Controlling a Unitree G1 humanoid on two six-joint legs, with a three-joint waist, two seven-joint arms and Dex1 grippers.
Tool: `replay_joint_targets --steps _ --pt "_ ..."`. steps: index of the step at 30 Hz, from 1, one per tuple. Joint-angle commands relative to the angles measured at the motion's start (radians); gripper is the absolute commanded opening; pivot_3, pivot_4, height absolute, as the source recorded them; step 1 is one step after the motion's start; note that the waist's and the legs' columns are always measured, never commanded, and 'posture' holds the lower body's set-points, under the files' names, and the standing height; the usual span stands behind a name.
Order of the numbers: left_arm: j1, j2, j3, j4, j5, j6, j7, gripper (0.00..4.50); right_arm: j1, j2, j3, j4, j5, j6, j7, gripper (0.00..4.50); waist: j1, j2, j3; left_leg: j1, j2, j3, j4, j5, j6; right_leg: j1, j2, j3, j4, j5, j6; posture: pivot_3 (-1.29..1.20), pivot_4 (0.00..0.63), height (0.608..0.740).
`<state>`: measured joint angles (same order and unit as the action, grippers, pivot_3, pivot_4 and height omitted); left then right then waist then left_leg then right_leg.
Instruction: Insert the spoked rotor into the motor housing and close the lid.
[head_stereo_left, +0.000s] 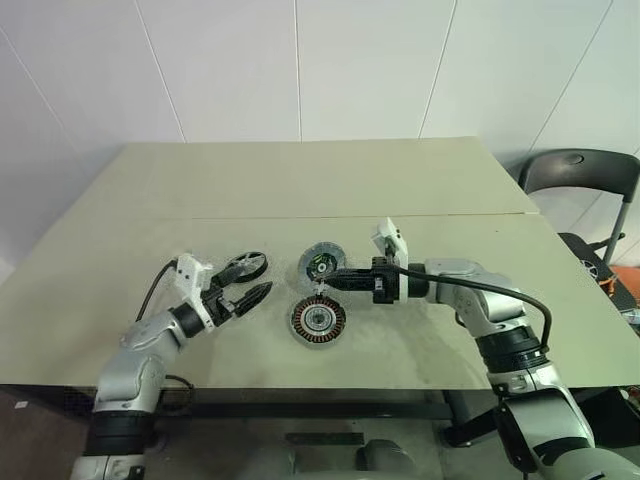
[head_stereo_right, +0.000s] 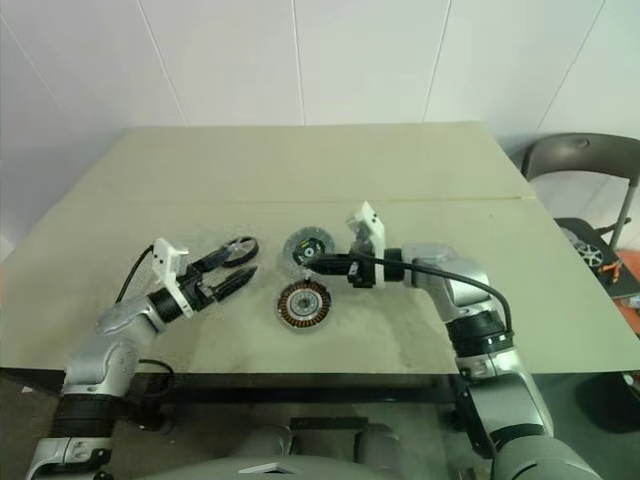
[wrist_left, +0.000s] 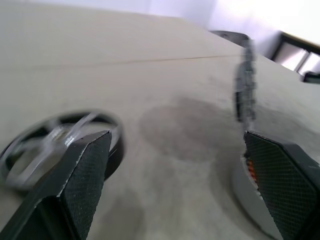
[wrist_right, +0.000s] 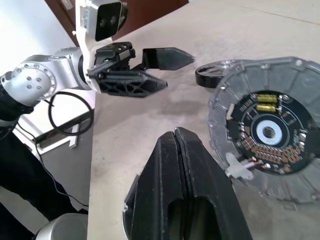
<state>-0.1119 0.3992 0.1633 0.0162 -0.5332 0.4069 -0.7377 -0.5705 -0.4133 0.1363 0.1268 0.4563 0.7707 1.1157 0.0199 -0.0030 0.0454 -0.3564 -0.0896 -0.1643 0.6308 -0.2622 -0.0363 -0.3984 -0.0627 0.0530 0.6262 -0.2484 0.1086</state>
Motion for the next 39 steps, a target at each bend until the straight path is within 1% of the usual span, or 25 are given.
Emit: replay_joint_targets --steps 1,3,5,9,13,19,24,30,34,39 --pt "-0.04 -0.023 0.078 0.005 -0.068 0.074 0.08 4.5 -0.043 -0.014 -0.029 0.004 0.02 -0.012 0.009 0.01 -0.006 0.0 0.0 0.0 0.0 0.0 0.0 0.0 0.0 0.001 0.0 0.0 0.0 0.0 0.0 0.0 0.0 0.74" --pt "-0.05 -0.016 0.08 0.06 -0.041 0.089 0.109 4.5 -0.048 -0.016 -0.03 0.011 0.021 -0.014 0.01 0.01 -0.008 0.0 0.0 0.001 0.0 0.0 0.001 0.0 0.0 0.001 0.0 0.0 0.0 0.0 0.0 0.0 0.0 0.74" --pt "-0.034 -0.029 0.081 0.063 -0.026 0.11 0.163 4.5 -0.051 -0.015 -0.032 0.018 0.022 -0.016 0.008 0.01 -0.011 0.0 0.0 0.001 0.0 0.0 0.001 0.0 0.0 0.001 0.0 0.0 0.001 0.0 0.0 0.0 0.0 0.74" --pt "-0.038 -0.071 0.124 0.04 -0.07 0.162 0.255 4.5 -0.049 -0.014 -0.031 0.016 0.024 -0.017 0.006 0.01 -0.009 0.0 0.0 0.0 0.0 0.0 0.0 0.0 0.0 -0.001 0.0 0.0 0.0 0.0 0.0 0.0 0.0 0.74" --pt "-0.12 -0.124 0.149 0.054 -0.106 0.245 0.365 4.5 -0.041 -0.012 -0.034 0.009 0.026 -0.015 -0.003 0.01 -0.004 0.0 0.0 0.0 0.0 0.0 0.0 0.0 -0.001 0.0 0.0 0.0 0.001 0.0 0.0 0.0 0.0 0.74" --pt "-0.293 -0.191 0.157 0.123 -0.125 0.314 0.453 4.5 -0.034 -0.007 -0.032 0.01 0.024 -0.021 -0.014 0.01 -0.008 -0.001 0.0 0.0 -0.001 0.0 0.002 0.001 -0.002 0.002 0.0 -0.001 0.001 0.0 0.0 0.0 0.0 0.74" --pt "-0.381 -0.203 0.148 0.252 -0.096 0.309 0.463 4.5 -0.028 -0.003 -0.035 0.003 0.029 -0.021 -0.027 0.01 -0.016 -0.001 0.0 0.0 0.0 0.0 -0.001 0.001 -0.002 -0.001 0.0 0.0 0.001 0.0 0.0 0.0 0.0 0.74" --pt "-0.381 -0.203 0.167 0.286 -0.099 0.298 0.473 4.5 -0.023 -0.016 -0.042 -0.001 0.035 -0.021 -0.037 0.01 -0.015 -0.001 0.0 0.0 -0.001 0.0 0.0 0.001 -0.002 0.0 0.0 0.0 0.001 0.0 0.0 0.0 0.0 0.74" --pt "-0.373 -0.203 0.186 0.247 -0.111 0.293 0.493 4.5 -0.024 -0.016 -0.039 0.008 0.034 -0.027 -0.04 0.01 -0.018 -0.001 0.0 0.001 0.0 0.0 0.001 0.001 -0.002 0.0 0.0 0.0 0.002 0.0 0.0 0.0 0.0 0.74" --pt "-0.326 -0.202 0.174 0.092 -0.156 0.258 0.396 4.5 -0.024 -0.009 -0.031 0.024 0.026 -0.038 -0.04 0.01 -0.016 -0.002 0.0 -0.001 -0.001 0.0 0.0 0.002 -0.003 -0.001 0.0 0.0 0.002 0.0 0.0 0.0 0.0 0.74"
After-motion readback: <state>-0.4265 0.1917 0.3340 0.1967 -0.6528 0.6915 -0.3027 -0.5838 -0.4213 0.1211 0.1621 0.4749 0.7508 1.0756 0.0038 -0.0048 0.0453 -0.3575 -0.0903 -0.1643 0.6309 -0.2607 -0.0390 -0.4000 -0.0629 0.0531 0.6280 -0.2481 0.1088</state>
